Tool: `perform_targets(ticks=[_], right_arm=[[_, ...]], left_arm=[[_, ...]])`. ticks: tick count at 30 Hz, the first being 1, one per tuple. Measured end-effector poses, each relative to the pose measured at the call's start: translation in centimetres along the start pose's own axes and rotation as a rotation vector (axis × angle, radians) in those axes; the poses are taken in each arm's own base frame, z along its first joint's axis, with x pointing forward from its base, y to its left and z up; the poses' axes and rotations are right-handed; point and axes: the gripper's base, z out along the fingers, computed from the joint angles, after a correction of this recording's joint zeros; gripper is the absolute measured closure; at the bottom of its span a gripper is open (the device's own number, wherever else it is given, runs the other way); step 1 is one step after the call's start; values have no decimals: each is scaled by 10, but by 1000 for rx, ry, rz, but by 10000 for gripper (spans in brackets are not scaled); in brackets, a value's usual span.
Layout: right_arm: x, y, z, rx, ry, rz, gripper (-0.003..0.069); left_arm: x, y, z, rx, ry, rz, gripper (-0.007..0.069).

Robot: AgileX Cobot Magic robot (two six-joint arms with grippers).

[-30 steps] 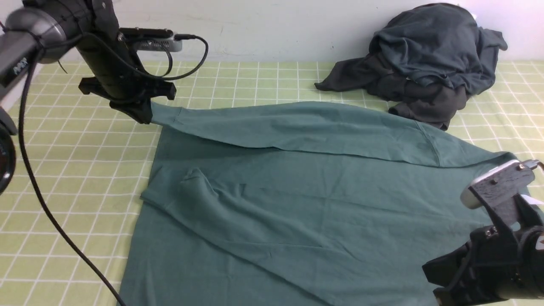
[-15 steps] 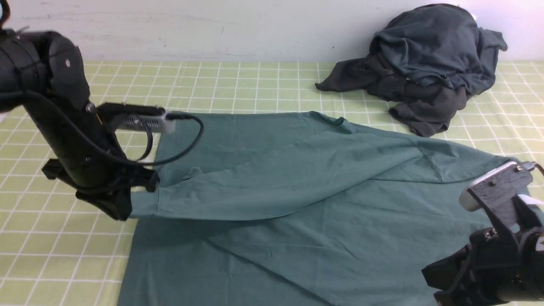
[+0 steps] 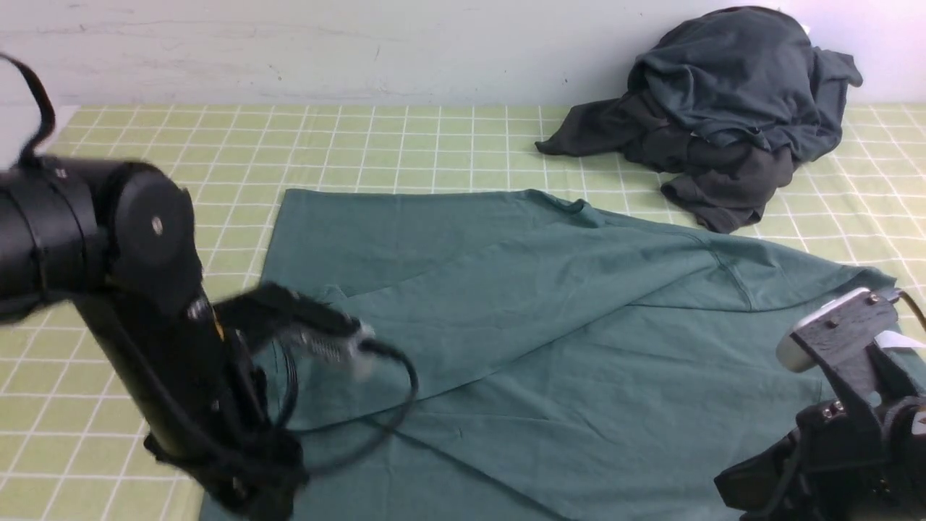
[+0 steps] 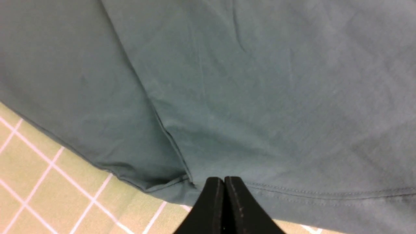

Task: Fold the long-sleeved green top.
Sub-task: Use both arms simultaneously to clamp the lower edge of the clothing fabric

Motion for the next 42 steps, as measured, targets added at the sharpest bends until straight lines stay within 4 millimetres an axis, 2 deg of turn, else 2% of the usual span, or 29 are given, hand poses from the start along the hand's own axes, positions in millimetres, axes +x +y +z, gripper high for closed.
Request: perform_targets(ticks=[2,5,7,10,13,18,19,20,21,22,26,30,33,38,40,42], right_arm=[[0,1,0,-14,-2,-12,673],[1,4,0,-47,6,-42,673],[1,6,0,-64,6,-59,673],[0,7,0,-80,-2,-63,673],[-1,9,-1,-103,-13,-63,673],[-1,11,-1,-117,-12,-66,673],[-1,11,-1,-117,-12,-66,673],[-1,11,-1,-118,-10,-69,673],[-1,11,-1,-118,-10,-69,673],[-1,11,-1,-119,-10,-69,673],[-1,11,-1,-119,-9,-69,673],[-1,11,-1,-119,-9,-69,673],[0,11,-1,-120,-8,-69,673],[1,12,-1,-135,8,-78,673],[2,13,-1,-141,14,-84,673],[4,14,-1,-159,32,-103,673]], left_arm=[[17,-20,19,-12,46,190,141],[42,-33,52,-71,121,468,132],[51,-34,66,-118,129,585,134],[55,-33,74,-159,110,632,155],[57,-32,75,-190,78,601,235],[57,-31,75,-215,54,530,419],[57,-31,75,-216,55,531,419],[55,-30,75,-229,40,533,494],[55,-30,75,-230,38,533,502],[53,-30,74,-242,26,534,569],[48,-29,72,-257,8,491,617],[46,-30,69,-248,16,429,607],[49,-32,69,-221,44,413,554],[48,-34,69,-195,31,391,366],[48,-35,67,-194,16,374,325],[49,-37,57,-203,-57,321,266]])
